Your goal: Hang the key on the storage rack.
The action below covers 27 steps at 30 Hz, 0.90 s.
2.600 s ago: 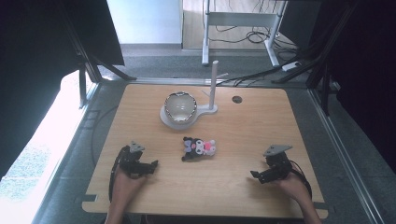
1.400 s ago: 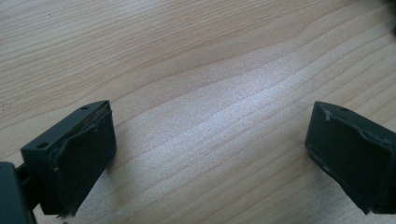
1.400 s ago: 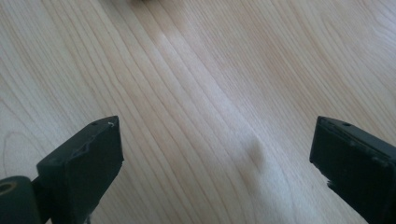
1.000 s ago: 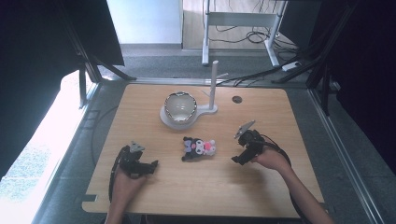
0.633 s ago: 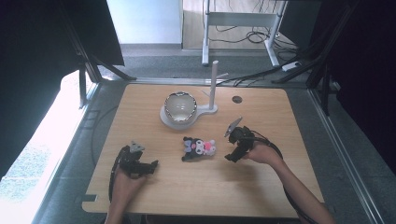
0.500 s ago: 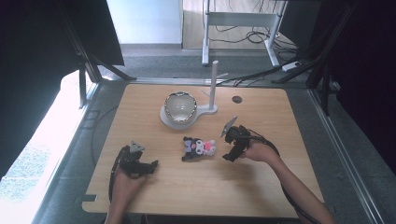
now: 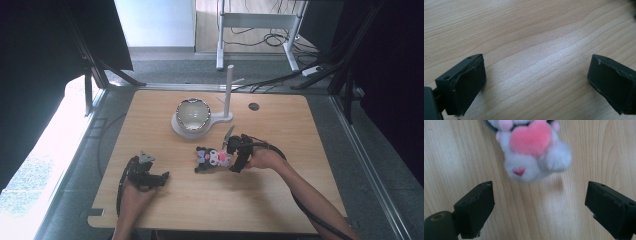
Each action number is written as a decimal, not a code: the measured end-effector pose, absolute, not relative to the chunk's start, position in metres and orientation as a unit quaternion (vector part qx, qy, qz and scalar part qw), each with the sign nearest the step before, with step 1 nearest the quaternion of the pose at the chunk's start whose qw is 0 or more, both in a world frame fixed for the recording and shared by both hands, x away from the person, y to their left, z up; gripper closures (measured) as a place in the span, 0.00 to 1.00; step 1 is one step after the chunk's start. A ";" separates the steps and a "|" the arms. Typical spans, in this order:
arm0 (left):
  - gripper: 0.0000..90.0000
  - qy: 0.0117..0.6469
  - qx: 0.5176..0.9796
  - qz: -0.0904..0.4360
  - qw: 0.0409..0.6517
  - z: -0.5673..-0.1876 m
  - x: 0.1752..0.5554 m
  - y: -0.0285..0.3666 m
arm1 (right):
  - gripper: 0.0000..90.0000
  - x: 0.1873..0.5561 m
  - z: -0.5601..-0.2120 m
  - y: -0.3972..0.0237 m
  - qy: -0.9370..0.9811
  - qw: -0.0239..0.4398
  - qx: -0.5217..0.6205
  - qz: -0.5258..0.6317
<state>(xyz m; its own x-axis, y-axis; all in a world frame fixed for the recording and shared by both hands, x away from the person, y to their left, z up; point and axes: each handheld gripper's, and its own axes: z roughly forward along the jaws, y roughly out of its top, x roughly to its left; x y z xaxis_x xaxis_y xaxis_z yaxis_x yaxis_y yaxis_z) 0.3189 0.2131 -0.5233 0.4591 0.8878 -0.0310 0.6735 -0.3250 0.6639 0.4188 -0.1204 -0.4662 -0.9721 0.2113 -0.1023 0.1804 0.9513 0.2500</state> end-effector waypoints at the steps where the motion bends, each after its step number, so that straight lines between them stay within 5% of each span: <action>1: 0.02 0.491 0.795 0.173 0.311 -0.523 0.319 0.213 | 0.10 0.419 -0.466 -0.117 0.986 0.062 0.095 0.119; 18: 0.02 0.491 0.795 0.173 0.311 -0.523 0.319 0.213 | 0.17 0.430 -0.471 -0.067 0.996 0.046 0.037 0.072; 27: 0.02 0.490 0.796 0.172 0.311 -0.523 0.319 0.213 | 0.37 0.431 -0.479 -0.050 0.999 0.029 0.015 0.030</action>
<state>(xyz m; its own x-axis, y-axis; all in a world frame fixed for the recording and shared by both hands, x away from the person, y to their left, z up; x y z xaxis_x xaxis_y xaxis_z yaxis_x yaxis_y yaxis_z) 0.3189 0.2131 -0.5233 0.4595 0.8876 -0.0308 0.6733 -0.3255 0.6638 0.4313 -0.0498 -0.4793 -0.9979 0.0310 -0.0565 0.0276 0.9977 0.0613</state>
